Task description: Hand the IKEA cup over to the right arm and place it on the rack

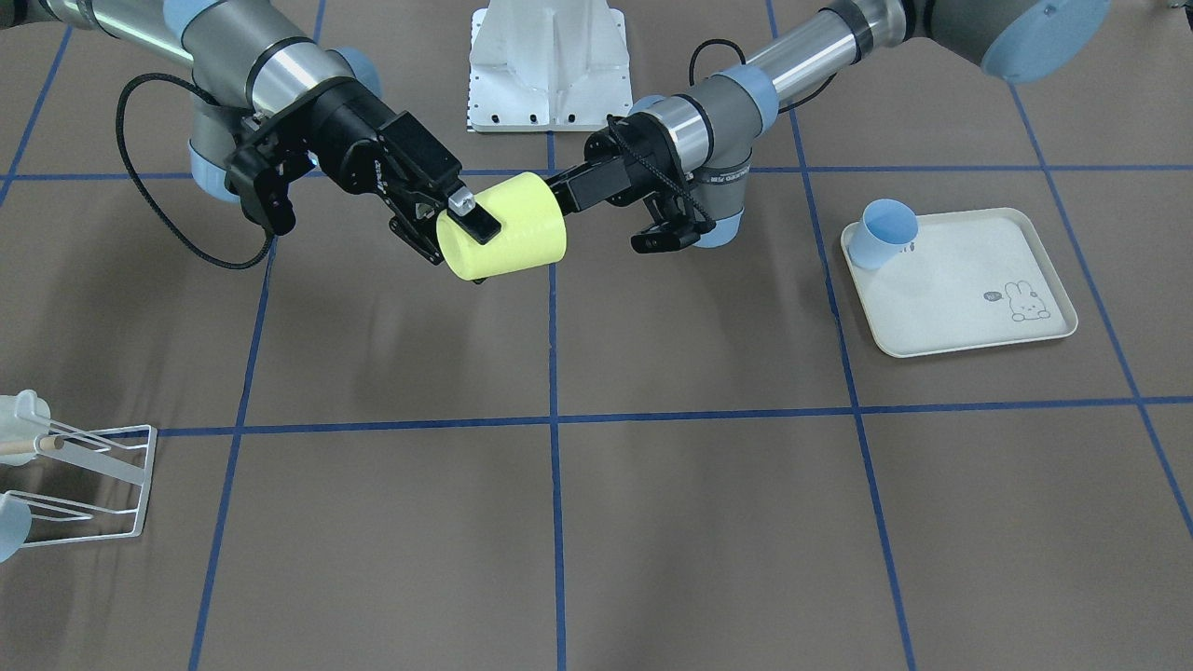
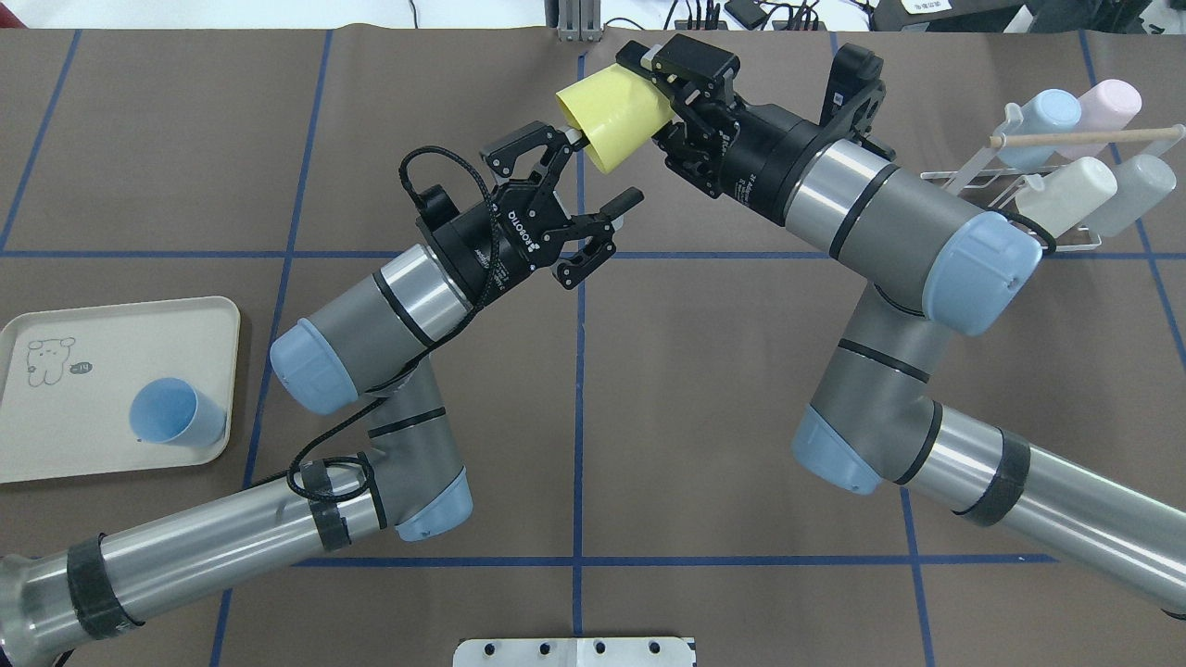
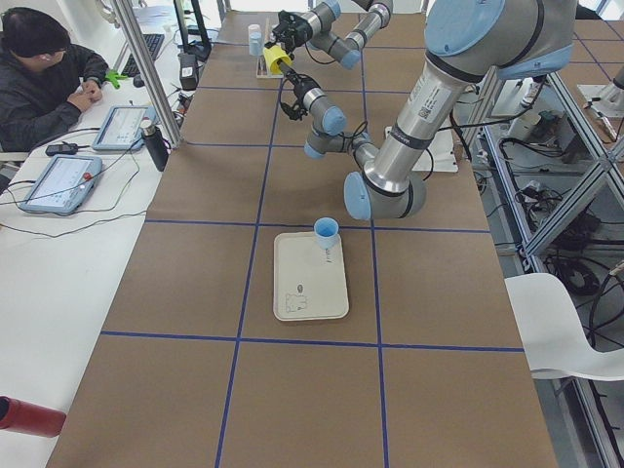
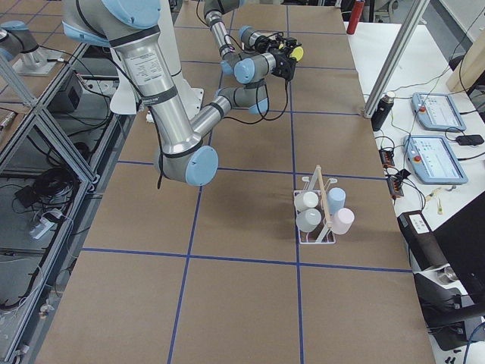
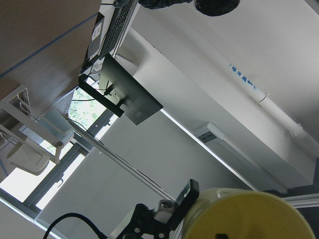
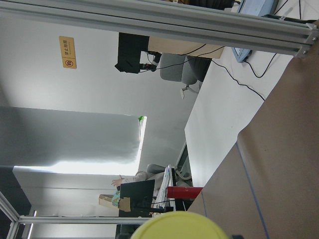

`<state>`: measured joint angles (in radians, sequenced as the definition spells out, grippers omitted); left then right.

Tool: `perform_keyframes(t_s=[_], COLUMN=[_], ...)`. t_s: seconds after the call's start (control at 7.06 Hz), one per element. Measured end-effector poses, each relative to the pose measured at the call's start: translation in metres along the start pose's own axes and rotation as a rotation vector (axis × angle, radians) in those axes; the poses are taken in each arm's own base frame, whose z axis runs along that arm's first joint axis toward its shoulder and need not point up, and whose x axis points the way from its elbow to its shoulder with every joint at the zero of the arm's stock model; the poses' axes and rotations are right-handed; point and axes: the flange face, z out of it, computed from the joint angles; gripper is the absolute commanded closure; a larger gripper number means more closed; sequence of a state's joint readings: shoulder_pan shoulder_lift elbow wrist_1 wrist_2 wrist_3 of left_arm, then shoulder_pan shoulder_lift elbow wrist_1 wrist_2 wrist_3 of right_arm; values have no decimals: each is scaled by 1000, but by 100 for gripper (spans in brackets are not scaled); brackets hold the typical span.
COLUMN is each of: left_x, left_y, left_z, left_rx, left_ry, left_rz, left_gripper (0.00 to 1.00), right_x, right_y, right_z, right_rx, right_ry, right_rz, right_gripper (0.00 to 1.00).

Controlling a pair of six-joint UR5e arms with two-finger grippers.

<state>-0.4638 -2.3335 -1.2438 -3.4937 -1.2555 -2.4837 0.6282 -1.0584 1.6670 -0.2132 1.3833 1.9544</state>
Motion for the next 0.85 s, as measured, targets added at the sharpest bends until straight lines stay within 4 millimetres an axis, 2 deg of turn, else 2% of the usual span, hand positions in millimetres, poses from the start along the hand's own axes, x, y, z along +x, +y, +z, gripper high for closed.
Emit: perform_keyframes(t_s=[0.28,0.43,0.57,0.85], left_x=[0,2,4,19], left_y=[-1,-2,-4,-11], left_z=[-1,-2,-2,1], left_rx=[-1,0,0,4], left_ry=[0,3,5,12], left_rz=[29,46,73,132], left_gripper=[0,0,0,0], right_x=[-7,-14,-19,-13], right_y=[-10,-27,-54,-113], right_z=[0,-2,-6,-23], right_rx=[17,43,85,185], right_ry=[-12,-19,-21,31], right_rz=[-9,-21,-41,-131], right_gripper=[100,100,100,100])
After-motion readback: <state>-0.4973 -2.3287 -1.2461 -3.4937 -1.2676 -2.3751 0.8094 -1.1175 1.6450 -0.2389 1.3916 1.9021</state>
